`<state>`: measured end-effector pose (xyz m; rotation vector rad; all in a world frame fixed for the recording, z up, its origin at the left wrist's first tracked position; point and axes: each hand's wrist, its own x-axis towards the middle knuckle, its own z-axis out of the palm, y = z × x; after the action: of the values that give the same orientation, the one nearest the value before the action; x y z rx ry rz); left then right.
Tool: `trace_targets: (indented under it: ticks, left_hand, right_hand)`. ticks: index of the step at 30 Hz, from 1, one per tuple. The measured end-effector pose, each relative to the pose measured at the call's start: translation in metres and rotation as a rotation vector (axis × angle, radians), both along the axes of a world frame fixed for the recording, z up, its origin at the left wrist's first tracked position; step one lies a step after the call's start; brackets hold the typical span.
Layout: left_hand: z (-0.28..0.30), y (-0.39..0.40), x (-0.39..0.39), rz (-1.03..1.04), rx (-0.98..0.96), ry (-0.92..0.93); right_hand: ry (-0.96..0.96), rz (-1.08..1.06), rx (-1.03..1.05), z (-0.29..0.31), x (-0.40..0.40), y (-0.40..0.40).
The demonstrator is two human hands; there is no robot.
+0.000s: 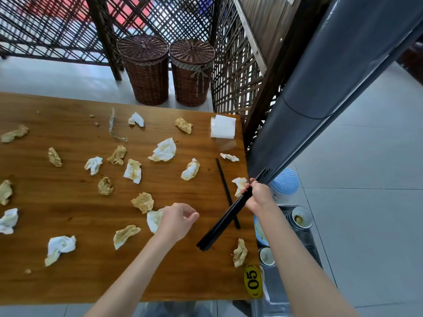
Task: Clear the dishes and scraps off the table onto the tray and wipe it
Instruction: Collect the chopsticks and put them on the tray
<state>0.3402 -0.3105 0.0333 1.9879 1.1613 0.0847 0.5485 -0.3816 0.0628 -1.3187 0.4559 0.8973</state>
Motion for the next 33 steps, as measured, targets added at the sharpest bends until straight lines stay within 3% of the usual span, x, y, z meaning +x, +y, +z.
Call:
trace_targets:
  ticks: [8, 22, 33]
  left_hand:
    - [-0.048, -0.015, 0.077, -0.06, -0.082, 0.279]
    - [-0.081, -0.029, 0.156, -0.009, -0.034, 0.394]
    - [-0.078, -0.026, 0.148, 0.105, -0.021, 0.462]
  right_hand:
    - [0.044, -0.007, -0.092, -0.037, 0.039, -0.026]
    - [0.147, 0.067, -0.18, -0.083, 0.066, -0.035]
    - [0.182, 0.059, -0.161, -0.084, 0.066, -0.036]
